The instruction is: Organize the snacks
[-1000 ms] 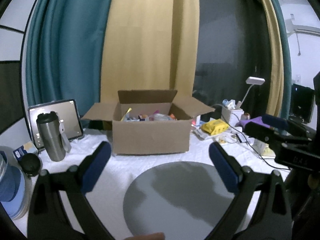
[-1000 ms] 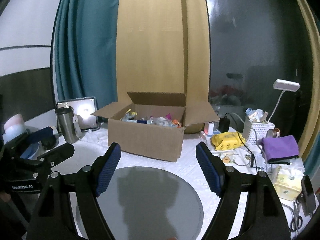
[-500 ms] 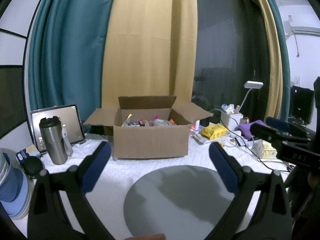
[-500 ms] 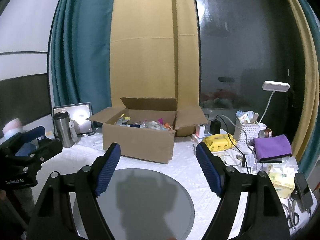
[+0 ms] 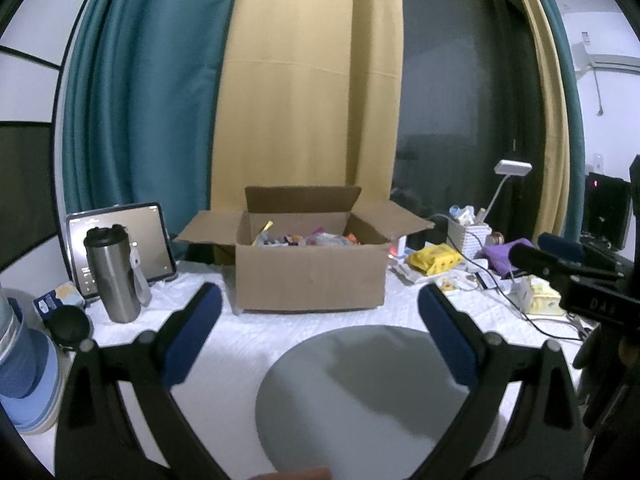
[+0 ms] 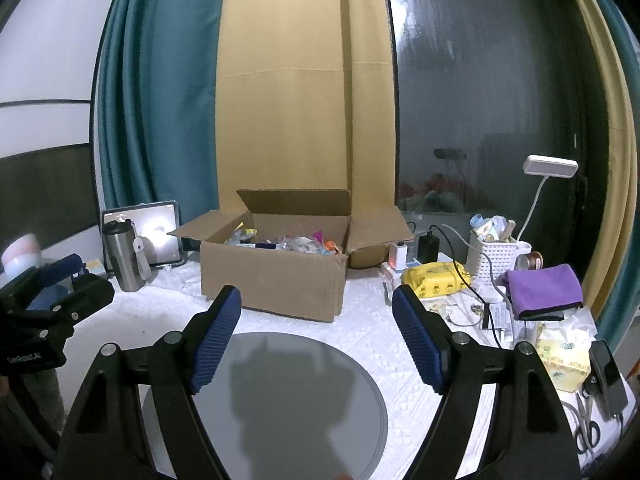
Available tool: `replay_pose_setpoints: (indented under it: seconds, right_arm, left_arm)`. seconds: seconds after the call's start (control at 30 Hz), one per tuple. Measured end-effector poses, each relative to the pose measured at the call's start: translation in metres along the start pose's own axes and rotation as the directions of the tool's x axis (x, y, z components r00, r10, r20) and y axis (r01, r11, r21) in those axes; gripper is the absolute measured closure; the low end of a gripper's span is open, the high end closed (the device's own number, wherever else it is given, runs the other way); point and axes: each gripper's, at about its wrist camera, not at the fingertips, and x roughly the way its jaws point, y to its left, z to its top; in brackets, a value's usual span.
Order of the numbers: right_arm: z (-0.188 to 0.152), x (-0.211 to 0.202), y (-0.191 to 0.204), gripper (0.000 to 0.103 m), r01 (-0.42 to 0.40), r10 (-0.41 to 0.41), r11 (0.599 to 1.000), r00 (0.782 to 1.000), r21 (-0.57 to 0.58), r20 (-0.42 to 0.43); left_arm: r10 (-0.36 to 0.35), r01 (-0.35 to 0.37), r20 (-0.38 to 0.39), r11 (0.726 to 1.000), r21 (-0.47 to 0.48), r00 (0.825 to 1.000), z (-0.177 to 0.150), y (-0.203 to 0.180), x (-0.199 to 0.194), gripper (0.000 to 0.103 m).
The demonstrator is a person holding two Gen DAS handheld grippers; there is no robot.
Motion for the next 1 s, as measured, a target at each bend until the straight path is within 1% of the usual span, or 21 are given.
replay_pose_setpoints:
  seconds: [1.0]
  right_arm:
    - [-0.0048,0.0018,-0.0025,0.022,-0.003,0.003,1.0,1.0,-0.003,-0.007]
  left_arm:
    - [-0.003,0.003,-0.003,1.0,0.001,1.0,-0.0037,0.0013,-0.0003,0.004]
